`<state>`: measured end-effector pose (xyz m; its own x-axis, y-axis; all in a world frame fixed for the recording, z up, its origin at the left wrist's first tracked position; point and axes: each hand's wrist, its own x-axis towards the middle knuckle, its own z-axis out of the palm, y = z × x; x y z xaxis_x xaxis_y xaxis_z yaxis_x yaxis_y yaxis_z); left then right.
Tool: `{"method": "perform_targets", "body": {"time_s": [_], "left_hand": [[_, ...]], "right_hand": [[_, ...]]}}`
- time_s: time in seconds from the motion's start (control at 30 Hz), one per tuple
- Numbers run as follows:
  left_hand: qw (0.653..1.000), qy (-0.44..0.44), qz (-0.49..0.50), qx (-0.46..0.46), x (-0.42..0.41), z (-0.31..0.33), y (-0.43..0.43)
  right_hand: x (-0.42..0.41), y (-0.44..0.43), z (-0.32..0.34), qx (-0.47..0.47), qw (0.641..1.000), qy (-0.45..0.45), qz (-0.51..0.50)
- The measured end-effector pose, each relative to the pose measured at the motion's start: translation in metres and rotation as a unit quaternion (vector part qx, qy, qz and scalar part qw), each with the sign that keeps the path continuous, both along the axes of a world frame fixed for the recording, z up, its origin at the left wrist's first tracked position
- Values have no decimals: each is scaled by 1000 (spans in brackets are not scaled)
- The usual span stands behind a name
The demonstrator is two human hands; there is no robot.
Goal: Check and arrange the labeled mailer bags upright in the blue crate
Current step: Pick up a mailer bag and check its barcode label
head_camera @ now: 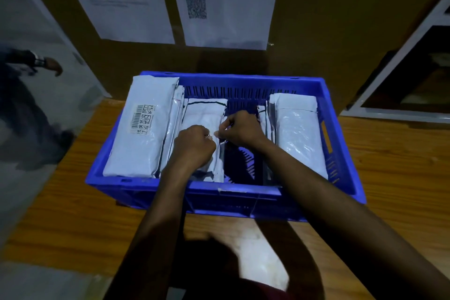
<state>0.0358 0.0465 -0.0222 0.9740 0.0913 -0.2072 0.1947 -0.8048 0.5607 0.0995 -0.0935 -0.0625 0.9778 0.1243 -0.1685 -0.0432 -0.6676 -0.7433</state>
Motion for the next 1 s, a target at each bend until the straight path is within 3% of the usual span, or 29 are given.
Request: {"method": "perform_targets", "body": {"time_s": [0.2,0.3,0.5,0.67,0.87,1.0], "left_hand": [[994,-68,10,-83,6,8,-9],[988,-84,-21,-130,12,13,-24],[980,5,-100,-174,26,10,-82],[958,113,-97,-245,32,-3,-115],[946,118,-36,-301,28,1,-123],[946,144,-48,-286,24,3,-127]], "right_hand": [[-3,-35,33,-11,993,-81,-85],[-13,-72,43,-66,982,-95,-148],[-47,-116,42,-139,959,-117,-217],[-57,-117,31,-89,966,-107,-218],[-64,-119,35,-49,969,-112,-216],[-69,-115,36,21,969,-96,-228]]}}
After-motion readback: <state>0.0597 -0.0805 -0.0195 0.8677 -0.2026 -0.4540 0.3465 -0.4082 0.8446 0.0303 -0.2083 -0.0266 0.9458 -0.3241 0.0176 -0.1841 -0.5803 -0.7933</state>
